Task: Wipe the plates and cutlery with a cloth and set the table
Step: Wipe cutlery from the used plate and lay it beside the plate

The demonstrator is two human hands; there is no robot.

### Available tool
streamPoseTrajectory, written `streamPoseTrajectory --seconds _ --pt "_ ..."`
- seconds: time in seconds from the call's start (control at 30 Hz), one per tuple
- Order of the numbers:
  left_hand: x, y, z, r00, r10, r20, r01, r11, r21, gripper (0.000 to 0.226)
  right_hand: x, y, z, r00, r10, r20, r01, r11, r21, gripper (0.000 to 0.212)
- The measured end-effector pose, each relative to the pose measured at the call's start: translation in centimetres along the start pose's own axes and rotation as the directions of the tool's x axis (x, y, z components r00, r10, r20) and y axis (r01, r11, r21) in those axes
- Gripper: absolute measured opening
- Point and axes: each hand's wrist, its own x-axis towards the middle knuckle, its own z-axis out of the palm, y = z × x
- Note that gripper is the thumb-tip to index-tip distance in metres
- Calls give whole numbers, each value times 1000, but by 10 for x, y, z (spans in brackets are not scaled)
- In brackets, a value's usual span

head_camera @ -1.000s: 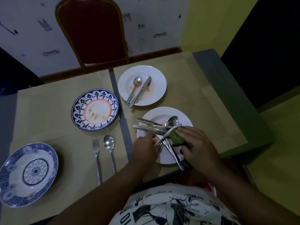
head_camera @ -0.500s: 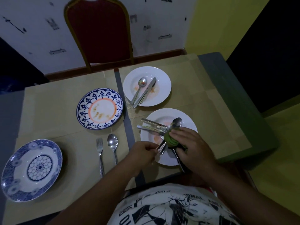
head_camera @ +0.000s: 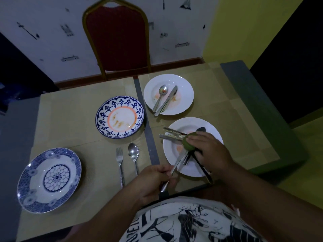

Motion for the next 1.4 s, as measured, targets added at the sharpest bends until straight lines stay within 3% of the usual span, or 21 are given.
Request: streamPoseTrajectory --seconds 0.27,0.53,0.67,0.8,0.9,0.97,1.13,1.3,1.4 --pt "1 14 -6 994 5 -110 8 994 113 21 5 -34 -12 982 85 -166 -75 995 64 56" --pt "-2 23 1 990 81 -118 -79 997 21 24 -15 -69 -6 980 -188 -66 190 982 20 51" --pt "-6 18 -4 992 82 -98 -81 997 10 25 -8 -56 -3 976 -212 -50 212 977 -1 47" --pt "-12 8 -11 990 93 -111 -87 994 59 28 20 -33 -9 994 -111 -11 110 992 -64 45" --pt "-16 4 -9 993 53 -109 -52 999 17 29 28 -21 -17 996 39 -76 -45 996 -79 45" --pt "-13 7 -10 993 26 -117 -29 999 -31 28 26 -23 -20 991 58 -120 -64 997 -53 47" --pt "-4 13 -12 983 -9 -185 -16 990 -137 19 10 -50 -9 988 -97 -123 102 994 28 50" --pt "-4 15 -6 988 40 -148 -55 994 -95 24 -4 -63 2 957 -287 -37 286 958 -27 46" --pt "-6 10 -9 984 47 -171 -61 995 -75 24 4 -54 3 970 -244 -4 244 969 -49 44"
